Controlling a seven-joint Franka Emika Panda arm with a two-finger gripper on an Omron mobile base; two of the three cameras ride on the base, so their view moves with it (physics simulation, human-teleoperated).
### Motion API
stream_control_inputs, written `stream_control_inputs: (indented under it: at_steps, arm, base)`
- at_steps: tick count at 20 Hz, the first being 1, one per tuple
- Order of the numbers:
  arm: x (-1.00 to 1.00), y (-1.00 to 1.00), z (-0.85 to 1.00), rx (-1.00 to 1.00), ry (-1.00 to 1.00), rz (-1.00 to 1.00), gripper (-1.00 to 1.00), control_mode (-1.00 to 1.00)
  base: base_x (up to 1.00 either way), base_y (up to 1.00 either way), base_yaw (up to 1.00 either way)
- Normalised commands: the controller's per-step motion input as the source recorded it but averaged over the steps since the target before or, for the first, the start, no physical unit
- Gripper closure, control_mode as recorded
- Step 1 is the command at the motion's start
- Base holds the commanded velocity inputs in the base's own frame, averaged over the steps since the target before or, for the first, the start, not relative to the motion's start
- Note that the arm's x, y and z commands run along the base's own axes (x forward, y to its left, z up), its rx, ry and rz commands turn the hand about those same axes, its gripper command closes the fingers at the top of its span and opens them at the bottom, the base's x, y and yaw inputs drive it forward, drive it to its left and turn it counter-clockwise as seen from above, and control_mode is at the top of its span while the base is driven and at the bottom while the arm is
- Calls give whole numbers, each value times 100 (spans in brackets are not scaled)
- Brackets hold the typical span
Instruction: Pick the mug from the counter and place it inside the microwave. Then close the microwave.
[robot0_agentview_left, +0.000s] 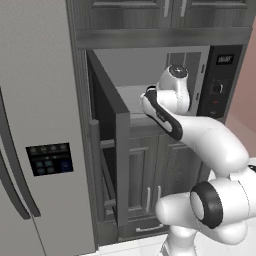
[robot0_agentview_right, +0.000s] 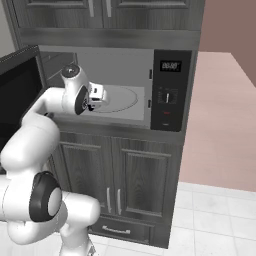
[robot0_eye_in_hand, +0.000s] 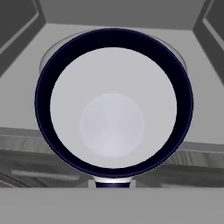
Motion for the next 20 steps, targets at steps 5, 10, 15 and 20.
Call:
stream_control_inputs:
  at_steps: [5,10,15,20]
  arm:
    - [21,0,0,0,1,0,100,-100]
    - [22,0,0,0,2,0,100,-100]
    - [28,3,0,0,4,0,100,-100]
    - [25,8,0,0,3,0,100,-100]
  base:
    - [0,0,0]
    - [0,0,0]
    - [0,0,0]
    - [0,0,0]
